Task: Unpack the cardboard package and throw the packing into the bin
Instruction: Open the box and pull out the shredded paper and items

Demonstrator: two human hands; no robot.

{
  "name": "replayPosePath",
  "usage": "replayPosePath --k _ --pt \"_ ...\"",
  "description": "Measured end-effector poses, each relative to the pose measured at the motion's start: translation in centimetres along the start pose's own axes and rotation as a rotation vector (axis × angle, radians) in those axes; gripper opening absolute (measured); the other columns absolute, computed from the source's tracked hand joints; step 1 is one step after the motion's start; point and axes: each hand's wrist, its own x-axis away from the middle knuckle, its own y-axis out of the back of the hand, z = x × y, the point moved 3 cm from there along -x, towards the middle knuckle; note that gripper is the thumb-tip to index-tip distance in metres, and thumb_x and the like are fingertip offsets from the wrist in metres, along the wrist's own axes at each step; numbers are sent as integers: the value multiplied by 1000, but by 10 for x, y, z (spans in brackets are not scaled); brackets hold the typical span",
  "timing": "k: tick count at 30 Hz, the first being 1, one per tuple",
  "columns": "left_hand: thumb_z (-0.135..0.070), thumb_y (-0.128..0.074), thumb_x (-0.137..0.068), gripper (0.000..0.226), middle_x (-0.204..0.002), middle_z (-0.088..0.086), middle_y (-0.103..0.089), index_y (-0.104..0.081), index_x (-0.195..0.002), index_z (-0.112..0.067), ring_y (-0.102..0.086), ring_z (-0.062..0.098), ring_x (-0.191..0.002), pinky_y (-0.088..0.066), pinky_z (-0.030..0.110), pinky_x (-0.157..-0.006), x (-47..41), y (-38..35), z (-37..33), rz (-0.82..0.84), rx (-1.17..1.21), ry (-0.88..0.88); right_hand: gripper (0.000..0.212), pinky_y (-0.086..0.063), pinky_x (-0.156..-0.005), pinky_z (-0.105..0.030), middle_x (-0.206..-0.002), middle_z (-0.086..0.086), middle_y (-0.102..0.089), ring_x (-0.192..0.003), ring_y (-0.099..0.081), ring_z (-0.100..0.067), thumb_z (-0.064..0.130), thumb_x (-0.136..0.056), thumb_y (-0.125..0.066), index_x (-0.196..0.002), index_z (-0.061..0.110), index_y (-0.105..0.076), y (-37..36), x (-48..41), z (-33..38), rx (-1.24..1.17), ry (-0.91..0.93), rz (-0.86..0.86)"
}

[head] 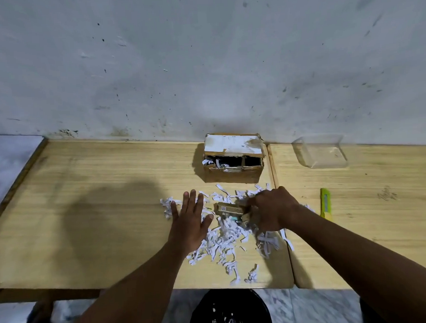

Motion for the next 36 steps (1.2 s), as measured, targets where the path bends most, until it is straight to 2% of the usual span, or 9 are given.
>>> replayPosePath --k 3,7,12,17,21,24,31,33,36 --pt "-57 -19 -97 69 -163 2 7 -5 -155 -22 17 19 -147 10 52 -115 0 0 2 2 -19 -3 44 -35 -91 -44 -102 0 -68 -95 -65 -25 49 -76 -55 -116 34 -64 7 -1 -6 33 -78 51" --pt "-64 -3 -92 76 -163 0 9 -3 -155 -23 17 19 -148 10 51 -115 -1 -3 4 2 -59 -15 56 -40 -74 -33 -103 -3 -68 -96 -65 -28 62 -69 -50 -110 27 -68 13 -1 -16 -19 -90 6" --pt "-63 1 -91 76 -163 -1 9 -5 -155 -23 19 17 -147 13 49 -115 1 0 1 -16 -13 -2 47 -40 -68 -32 -105 -5 -65 -96 -63 -29 60 -86 -53 -111 20 -58 3 -6 -1 -188 -83 -147" --pt "-59 -9 -94 71 -163 -1 5 -8 -155 -23 17 17 -147 14 48 -113 2 3 0 -16 12 -5 48 -48 -82 -38 -111 -3 -63 -103 -62 -28 49 -81 -62 -119 22 -54 -11 -22 23 -315 -56 -139" --pt "-66 5 -89 80 -163 0 3 -10 -155 -22 14 18 -148 11 50 -114 2 1 1 -31 14 -16 42 -33 -102 -52 -106 0 -62 -103 -62 -26 39 -74 -62 -112 24 -56 -12 -31 34 -300 -67 -113" --pt "-67 12 -85 84 -163 0 6 -7 -155 -23 15 19 -148 10 51 -115 2 1 2 -21 3 -18 33 -30 -102 -54 -96 2 -66 -97 -64 -25 42 -72 -64 -100 26 -59 -11 -33 34 -247 -65 -111" --pt "-65 10 -86 83 -163 0 9 -4 -155 -23 19 17 -146 10 56 -115 1 3 0 12 -7 -6 48 -40 -89 -43 -97 -2 -70 -95 -63 -27 61 -70 -63 -102 26 -63 4 -32 16 -257 -60 -227" --pt "-64 9 -86 82 -163 1 7 -6 -155 -22 16 18 -148 11 56 -114 1 4 -3 7 -19 -5 52 -50 -84 -38 -108 -7 -70 -98 -63 -29 54 -73 -68 -114 23 -63 10 -31 10 -338 -56 -223" --pt "-64 10 -88 83 -163 3 0 -12 -155 -20 10 20 -149 9 57 -115 2 8 -7 -46 -5 -32 60 -53 -83 -37 -125 -12 -60 -106 -60 -32 37 -76 -74 -129 15 -57 14 -26 8 -425 -27 -231"
